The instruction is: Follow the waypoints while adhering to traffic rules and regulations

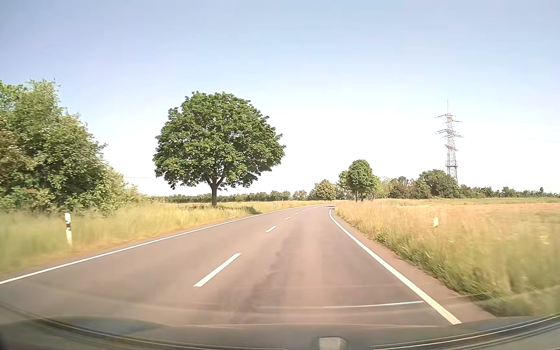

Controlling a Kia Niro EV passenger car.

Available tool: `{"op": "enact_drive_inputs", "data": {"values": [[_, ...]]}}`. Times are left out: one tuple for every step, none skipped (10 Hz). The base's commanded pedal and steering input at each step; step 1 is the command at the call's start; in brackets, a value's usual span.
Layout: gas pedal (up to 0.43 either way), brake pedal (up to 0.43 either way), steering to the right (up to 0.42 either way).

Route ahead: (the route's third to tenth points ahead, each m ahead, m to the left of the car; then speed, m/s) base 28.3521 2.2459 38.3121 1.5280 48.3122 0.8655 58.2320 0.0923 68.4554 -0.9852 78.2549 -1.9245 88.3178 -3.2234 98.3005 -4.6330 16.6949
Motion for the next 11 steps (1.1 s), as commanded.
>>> {"op": "enact_drive_inputs", "data": {"values": [[0.0, 0.03, 0.01], [0.0, 0.03, 0.009], [0.0, 0.03, 0.008], [0.0, 0.03, 0.007], [0.0, 0.03, 0.007], [0.008, 0.03, 0.007], [0.008, 0.03, 0.007], [0.02, 0.03, 0.007], [0.02, 0.03, 0.007], [0.02, 0.03, 0.008], [0.02, 0.03, 0.007]]}}
